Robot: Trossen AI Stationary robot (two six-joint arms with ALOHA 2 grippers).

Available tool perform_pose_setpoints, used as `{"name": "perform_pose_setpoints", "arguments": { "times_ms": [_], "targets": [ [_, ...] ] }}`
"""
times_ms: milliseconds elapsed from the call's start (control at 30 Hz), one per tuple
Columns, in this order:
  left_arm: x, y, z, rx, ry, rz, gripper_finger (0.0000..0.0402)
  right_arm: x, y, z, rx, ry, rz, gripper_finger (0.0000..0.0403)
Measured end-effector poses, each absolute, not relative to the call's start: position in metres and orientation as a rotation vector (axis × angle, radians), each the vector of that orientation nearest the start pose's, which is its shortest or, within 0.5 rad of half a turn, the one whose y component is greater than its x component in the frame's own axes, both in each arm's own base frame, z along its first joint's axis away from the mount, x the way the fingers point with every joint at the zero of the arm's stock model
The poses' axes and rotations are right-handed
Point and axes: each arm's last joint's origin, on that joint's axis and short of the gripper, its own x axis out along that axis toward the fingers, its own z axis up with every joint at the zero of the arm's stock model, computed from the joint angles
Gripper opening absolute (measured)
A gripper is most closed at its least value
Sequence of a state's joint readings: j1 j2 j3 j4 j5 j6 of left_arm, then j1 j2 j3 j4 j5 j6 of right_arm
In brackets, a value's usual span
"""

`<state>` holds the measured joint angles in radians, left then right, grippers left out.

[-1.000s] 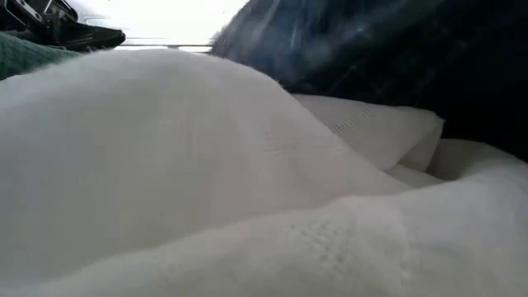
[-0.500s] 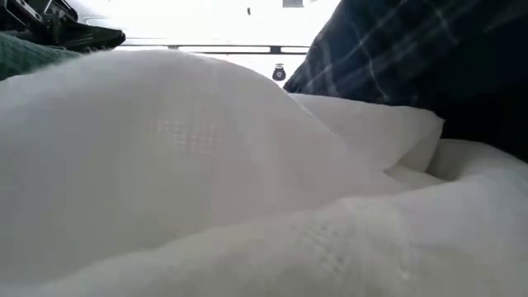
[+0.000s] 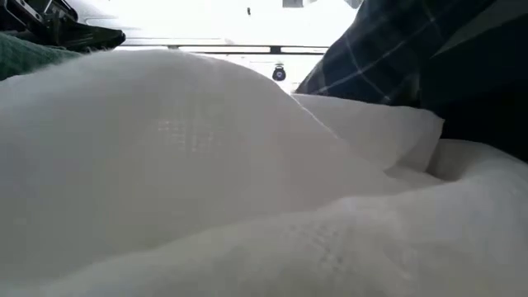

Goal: Sort clothes
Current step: Put the blue shirt into the blue laundry organizer

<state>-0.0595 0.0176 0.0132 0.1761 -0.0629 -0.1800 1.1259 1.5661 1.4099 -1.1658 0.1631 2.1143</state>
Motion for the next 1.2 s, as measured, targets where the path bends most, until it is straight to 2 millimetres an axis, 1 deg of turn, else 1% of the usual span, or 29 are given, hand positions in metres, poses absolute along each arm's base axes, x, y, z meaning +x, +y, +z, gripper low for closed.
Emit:
{"name": "perform_pose_setpoints", "arguments": {
  "times_ms": [133, 200, 300, 367, 467, 533, 600, 667, 767, 867, 933, 1000, 1033, 1100, 1200],
  "targets": [
    [0.096, -0.004, 0.184, -0.19, -0.171, -0.012, 0.0, 0.148, 0.258, 0.251, 0.998, 1.236, -0.542, 0.0001],
    [0.096, -0.004, 0.184, -0.19, -0.171, -0.012, 0.0, 0.152, 0.258, 0.233, 1.002, 1.294, -0.469, 0.0013],
    [0.096, -0.004, 0.184, -0.19, -0.171, -0.012, 0.0, 0.154, 0.261, 0.22, 1.007, 1.414, -0.352, 0.0053],
    [0.096, -0.004, 0.184, -0.19, -0.171, -0.012, 0.0, 0.154, 0.264, 0.22, 0.983, 1.47, -0.273, 0.0087],
    [0.096, -0.004, 0.184, -0.19, -0.171, -0.012, 0.0, 0.154, 0.269, 0.233, 0.939, 1.567, -0.16, 0.014],
    [0.096, -0.004, 0.184, -0.19, -0.171, -0.012, 0.0, 0.153, 0.273, 0.248, 0.912, 1.608, -0.095, 0.0173],
    [0.096, -0.004, 0.184, -0.19, -0.171, -0.012, 0.0, 0.152, 0.275, 0.266, 0.885, 1.635, -0.049, 0.0203],
    [0.096, -0.004, 0.184, -0.19, -0.171, -0.012, 0.0, 0.152, 0.275, 0.287, 0.867, 1.649, -0.034, 0.0231],
    [0.096, -0.004, 0.184, -0.19, -0.171, -0.012, 0.0, 0.15, 0.271, 0.321, 0.848, 1.638, -0.047, 0.0261],
    [0.096, -0.004, 0.184, -0.19, -0.171, -0.012, 0.0, 0.15, 0.26, 0.354, 0.846, 1.536, -0.117, 0.0277],
    [0.096, -0.004, 0.184, -0.19, -0.171, -0.012, 0.0, 0.155, 0.247, 0.371, 0.874, 1.385, -0.23, 0.028],
    [0.096, -0.004, 0.184, -0.19, -0.171, -0.012, 0.0, 0.169, 0.229, 0.379, 0.887, 1.221, -0.358, 0.0281],
    [0.096, -0.004, 0.184, -0.19, -0.171, -0.012, 0.0, 0.18, 0.218, 0.38, 0.878, 1.179, -0.402, 0.0282],
    [0.096, -0.004, 0.184, -0.19, -0.171, -0.012, 0.0, 0.205, 0.194, 0.377, 0.833, 1.164, -0.442, 0.0282],
    [0.096, -0.004, 0.184, -0.19, -0.171, -0.012, 0.0, 0.245, 0.15, 0.371, 0.817, 1.121, -0.472, 0.0282]
  ]
}}
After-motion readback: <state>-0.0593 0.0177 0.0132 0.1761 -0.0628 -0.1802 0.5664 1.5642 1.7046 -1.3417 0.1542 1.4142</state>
